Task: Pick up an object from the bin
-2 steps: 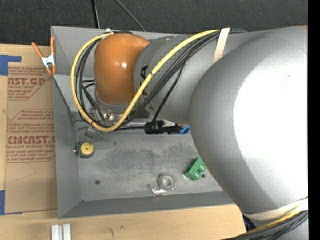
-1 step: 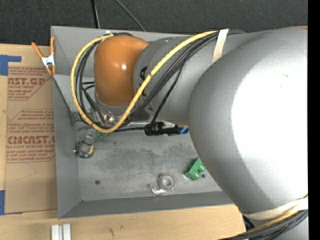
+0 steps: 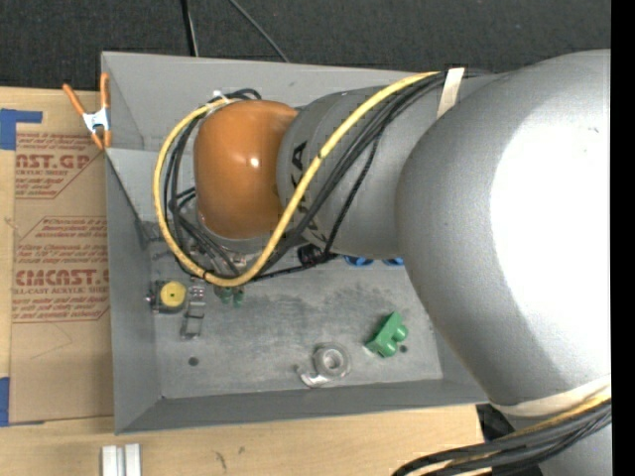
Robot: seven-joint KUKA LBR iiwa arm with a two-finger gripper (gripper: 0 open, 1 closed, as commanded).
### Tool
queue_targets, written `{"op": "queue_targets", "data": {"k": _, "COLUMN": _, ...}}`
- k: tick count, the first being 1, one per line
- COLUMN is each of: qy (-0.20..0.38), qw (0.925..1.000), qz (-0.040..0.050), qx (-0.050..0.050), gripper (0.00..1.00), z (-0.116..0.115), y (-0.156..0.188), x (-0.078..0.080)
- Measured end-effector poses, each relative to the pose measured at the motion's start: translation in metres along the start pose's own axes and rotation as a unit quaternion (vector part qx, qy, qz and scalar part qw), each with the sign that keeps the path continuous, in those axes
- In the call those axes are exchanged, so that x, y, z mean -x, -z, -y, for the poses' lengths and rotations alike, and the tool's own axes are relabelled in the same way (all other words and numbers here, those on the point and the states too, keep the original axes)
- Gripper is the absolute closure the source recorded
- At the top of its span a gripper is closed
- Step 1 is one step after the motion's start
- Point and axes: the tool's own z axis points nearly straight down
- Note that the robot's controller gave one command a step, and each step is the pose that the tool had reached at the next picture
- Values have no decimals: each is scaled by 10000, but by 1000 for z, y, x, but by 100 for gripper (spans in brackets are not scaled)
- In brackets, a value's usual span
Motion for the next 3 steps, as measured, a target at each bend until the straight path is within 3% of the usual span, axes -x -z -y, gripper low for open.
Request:
{"op": "queue_targets", "data": {"k": 1, "qy": 184, "qw": 9998, "qz": -18, "qx": -10, "gripper": 0, "z": -9, "y": -83, "x": 17}}
{"op": "queue_targets", "data": {"k": 2, "qy": 179, "qw": 9998, "qz": 5, "qx": 4, "gripper": 100, "z": -10, "y": -77, "x": 19}}
{"op": "queue_targets", "data": {"k": 3, "qy": 328, "qw": 9994, "qz": 41, "qx": 28, "gripper": 100, "z": -11, "y": 63, "x": 7}}
